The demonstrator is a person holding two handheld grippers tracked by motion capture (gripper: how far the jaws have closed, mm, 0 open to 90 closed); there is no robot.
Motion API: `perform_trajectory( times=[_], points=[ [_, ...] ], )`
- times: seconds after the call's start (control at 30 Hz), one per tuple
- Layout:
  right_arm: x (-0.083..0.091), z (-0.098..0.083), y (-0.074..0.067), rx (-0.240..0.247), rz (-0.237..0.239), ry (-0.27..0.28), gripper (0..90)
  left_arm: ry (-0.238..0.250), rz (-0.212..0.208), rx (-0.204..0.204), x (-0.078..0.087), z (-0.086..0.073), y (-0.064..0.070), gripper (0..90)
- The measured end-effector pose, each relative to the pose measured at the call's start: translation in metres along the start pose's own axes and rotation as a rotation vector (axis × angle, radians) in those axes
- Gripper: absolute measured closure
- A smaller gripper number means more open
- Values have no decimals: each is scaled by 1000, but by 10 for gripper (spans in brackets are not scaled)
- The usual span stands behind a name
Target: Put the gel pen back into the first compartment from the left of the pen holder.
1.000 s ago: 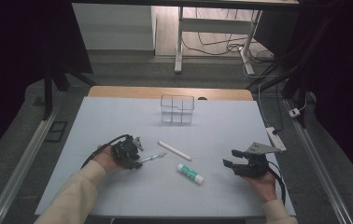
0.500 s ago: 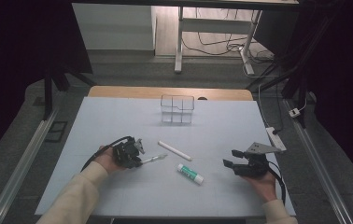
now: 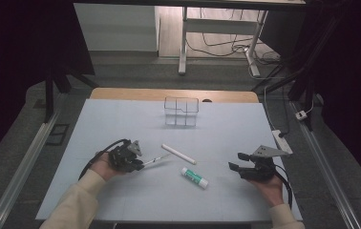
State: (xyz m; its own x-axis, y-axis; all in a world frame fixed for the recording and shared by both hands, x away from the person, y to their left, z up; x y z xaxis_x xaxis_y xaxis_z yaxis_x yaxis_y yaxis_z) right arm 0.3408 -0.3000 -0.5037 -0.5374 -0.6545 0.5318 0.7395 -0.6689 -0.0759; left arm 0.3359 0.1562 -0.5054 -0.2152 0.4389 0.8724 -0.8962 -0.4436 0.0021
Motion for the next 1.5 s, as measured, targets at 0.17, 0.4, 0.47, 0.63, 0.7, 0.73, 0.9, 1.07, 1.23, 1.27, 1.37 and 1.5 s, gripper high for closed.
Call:
perform_trajectory(
  times=[0.17,0.4,0.47,0.63,0.7,0.73,0.9,1.07,1.23,1.27,1.37,1.5],
  points=[
    [0,0,0,0,-3,1,376,82,15,20,14,-5,2,802],
    [0,1,0,3,-6,9,377,154,33,37,25,-3,4,802],
    [0,1,-1,8,-7,13,377,170,33,42,27,-3,5,802],
    [0,2,-1,3,-4,18,378,202,42,35,29,0,8,802],
    [0,2,-2,5,-5,23,378,203,41,28,29,1,10,802],
    [0,3,-2,10,-6,20,378,204,43,25,29,2,11,802],
    [-1,5,-4,13,-2,23,377,215,48,26,30,2,14,802],
    [-2,8,-9,19,15,34,376,222,50,26,30,4,15,802],
    [-4,9,-12,42,13,24,376,232,49,26,30,6,15,802],
    [-4,10,-12,45,14,18,376,235,49,26,30,6,16,802],
    [-5,12,-15,50,18,22,375,238,47,23,30,8,16,802],
    [-6,15,-18,59,25,31,375,239,41,17,28,10,18,802]
  ],
)
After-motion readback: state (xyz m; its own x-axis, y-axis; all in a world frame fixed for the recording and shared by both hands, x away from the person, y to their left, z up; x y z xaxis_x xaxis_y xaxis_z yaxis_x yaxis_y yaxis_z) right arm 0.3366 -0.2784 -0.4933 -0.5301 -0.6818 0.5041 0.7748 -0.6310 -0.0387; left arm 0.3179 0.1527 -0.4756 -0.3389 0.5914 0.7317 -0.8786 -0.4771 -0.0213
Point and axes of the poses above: each handheld gripper's, and its own axes: x roughly backward along the jaws, z roughly out of its top, y roughly to its right, the point moved 1 cm from there along -x, roughly forward along the jaws, and after that the axes turned 1 degree about y, right-handed, at the moved point
